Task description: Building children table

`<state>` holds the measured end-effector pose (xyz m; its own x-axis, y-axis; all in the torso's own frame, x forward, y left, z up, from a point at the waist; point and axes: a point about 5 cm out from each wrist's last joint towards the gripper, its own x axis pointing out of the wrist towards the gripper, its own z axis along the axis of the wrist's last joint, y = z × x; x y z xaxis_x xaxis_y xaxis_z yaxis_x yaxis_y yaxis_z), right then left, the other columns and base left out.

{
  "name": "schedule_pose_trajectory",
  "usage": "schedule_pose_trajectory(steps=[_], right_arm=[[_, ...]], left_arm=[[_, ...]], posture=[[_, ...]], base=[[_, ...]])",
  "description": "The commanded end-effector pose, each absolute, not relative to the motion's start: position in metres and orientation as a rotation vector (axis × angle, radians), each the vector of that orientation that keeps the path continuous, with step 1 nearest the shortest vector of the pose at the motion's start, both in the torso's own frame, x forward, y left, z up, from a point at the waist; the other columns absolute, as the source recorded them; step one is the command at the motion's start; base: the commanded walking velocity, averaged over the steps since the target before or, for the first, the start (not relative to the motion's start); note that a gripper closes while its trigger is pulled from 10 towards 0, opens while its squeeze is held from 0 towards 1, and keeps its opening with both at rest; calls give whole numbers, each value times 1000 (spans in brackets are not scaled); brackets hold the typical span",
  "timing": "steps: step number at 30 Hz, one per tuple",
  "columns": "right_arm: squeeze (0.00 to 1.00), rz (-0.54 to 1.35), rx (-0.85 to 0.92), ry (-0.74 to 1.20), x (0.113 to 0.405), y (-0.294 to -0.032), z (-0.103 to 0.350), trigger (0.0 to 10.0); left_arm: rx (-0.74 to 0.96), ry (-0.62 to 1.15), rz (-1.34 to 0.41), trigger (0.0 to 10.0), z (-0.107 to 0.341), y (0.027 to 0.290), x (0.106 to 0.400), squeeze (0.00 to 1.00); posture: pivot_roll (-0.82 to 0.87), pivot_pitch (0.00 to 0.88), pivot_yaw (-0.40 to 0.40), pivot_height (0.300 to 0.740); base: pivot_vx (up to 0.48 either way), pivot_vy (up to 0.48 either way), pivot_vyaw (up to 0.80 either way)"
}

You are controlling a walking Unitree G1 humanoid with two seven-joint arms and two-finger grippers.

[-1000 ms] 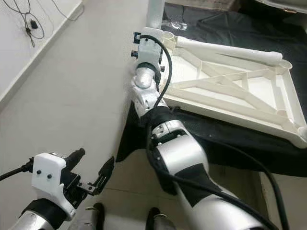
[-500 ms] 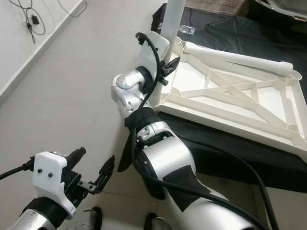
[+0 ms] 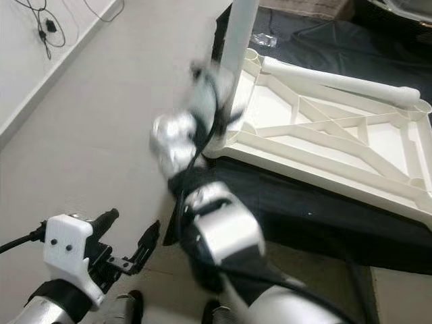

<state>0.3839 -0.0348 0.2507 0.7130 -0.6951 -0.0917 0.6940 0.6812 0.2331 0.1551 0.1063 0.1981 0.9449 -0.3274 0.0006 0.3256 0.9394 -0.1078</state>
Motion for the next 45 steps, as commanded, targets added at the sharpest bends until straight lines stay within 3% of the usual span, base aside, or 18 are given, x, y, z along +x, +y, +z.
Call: schedule_pose_trajectory(steps=[1, 20, 21, 24, 26, 35, 43, 45], right_arm=[[1000, -817, 269, 129, 384, -46, 223, 10000], [1000, -710, 276, 52, 384, -33, 233, 10000], [0, -680, 276, 23, 384, -31, 236, 10000], [0, -656, 272, -5, 384, -29, 238, 10000], [0, -591, 280, -123, 380, -25, 255, 10000], [0, -533, 277, -213, 372, -21, 265, 10000], [0, -347, 217, -221, 355, -18, 247, 10000], [0, -195, 197, -192, 349, -20, 232, 10000]], left_arm=[[-105, 48, -341, 10000, 194, 106, 153, 0], [-108, 53, -343, 10000, 193, 105, 153, 0], [-108, 54, -343, 10000, 192, 105, 153, 0], [-108, 55, -343, 10000, 192, 106, 153, 0], [-107, 54, -344, 10000, 191, 106, 154, 0], [-104, 46, -349, 10000, 191, 105, 157, 0], [-96, 28, -352, 10000, 193, 106, 161, 0], [-96, 24, -353, 10000, 193, 106, 162, 0]], posture=[[202, 340, -49, 740], [195, 337, -48, 740], [190, 332, -46, 740], [184, 326, -45, 740], [174, 315, -40, 740], [171, 303, -37, 740], [163, 289, -39, 740], [156, 282, -38, 740]], base=[[0, 0, 0], [0, 0, 0], [0, 0, 0], [0, 0, 0], [0, 0, 0], [0, 0, 0], [0, 0, 0], [0, 0, 0]])
